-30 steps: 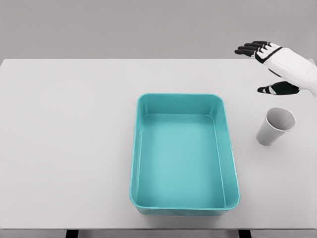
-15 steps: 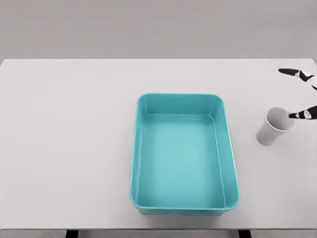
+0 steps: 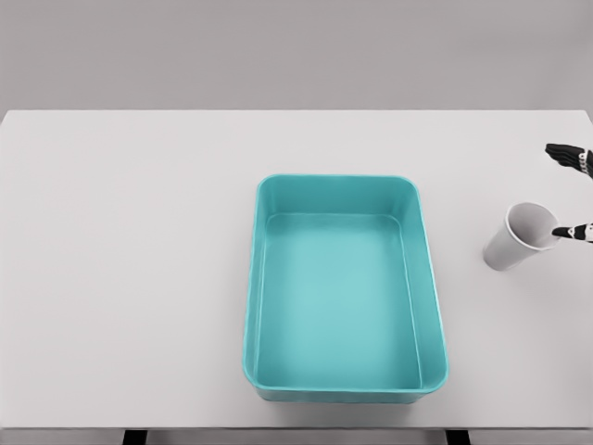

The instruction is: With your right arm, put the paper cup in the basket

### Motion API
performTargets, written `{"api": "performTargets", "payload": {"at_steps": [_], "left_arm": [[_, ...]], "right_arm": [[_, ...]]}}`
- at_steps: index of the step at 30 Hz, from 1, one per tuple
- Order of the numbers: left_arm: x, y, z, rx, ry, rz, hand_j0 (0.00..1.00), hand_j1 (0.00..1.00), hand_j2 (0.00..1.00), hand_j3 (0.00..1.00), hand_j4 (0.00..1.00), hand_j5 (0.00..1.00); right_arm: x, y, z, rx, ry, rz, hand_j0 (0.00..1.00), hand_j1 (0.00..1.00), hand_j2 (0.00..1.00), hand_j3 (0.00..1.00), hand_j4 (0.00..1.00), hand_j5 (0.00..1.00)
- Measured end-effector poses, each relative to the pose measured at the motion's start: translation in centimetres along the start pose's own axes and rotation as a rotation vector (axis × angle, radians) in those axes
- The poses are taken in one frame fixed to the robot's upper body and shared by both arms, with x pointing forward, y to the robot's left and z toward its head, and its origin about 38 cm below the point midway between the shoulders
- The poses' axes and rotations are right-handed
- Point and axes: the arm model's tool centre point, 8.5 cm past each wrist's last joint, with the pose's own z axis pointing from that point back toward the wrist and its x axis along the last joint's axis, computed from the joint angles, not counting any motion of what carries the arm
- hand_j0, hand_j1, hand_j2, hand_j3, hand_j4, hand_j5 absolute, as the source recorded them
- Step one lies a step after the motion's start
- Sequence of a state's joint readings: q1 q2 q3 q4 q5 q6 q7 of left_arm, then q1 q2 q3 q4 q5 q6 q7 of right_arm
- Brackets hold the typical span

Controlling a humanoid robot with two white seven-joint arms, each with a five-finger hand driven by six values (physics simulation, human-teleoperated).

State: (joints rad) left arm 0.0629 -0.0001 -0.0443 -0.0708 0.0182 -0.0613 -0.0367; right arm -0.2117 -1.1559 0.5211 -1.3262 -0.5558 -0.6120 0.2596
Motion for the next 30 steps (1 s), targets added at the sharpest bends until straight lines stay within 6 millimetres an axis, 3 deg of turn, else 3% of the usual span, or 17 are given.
{"api": "performTargets", "payload": {"at_steps": [14, 17, 22, 30], "left_arm": [[0.0, 0.0, 0.0, 0.0, 0.0, 0.0, 1.0, 1.0, 1.0, 1.0, 1.0, 1.0], [0.0, 0.0, 0.0, 0.0, 0.0, 0.0, 1.0, 1.0, 1.0, 1.0, 1.0, 1.0], [0.0, 0.0, 0.0, 0.0, 0.0, 0.0, 1.0, 1.0, 1.0, 1.0, 1.0, 1.0], [0.0, 0.0, 0.0, 0.0, 0.0, 0.0, 1.0, 1.0, 1.0, 1.0, 1.0, 1.0]], "right_arm": [[0.6, -1.2, 0.1, -0.014, -0.005, 0.02, 1.0, 1.0, 1.0, 1.0, 1.0, 1.0], [0.3, -0.8, 0.1, -0.014, -0.002, 0.007, 1.0, 1.0, 1.0, 1.0, 1.0, 1.0], [-1.7, 2.6, 0.7, 0.005, 0.026, -0.083, 1.0, 1.0, 1.0, 1.0, 1.0, 1.0], [-2.0, 3.1, 1.0, -0.004, 0.033, -0.115, 1.0, 1.0, 1.0, 1.0, 1.0, 1.0]]}}
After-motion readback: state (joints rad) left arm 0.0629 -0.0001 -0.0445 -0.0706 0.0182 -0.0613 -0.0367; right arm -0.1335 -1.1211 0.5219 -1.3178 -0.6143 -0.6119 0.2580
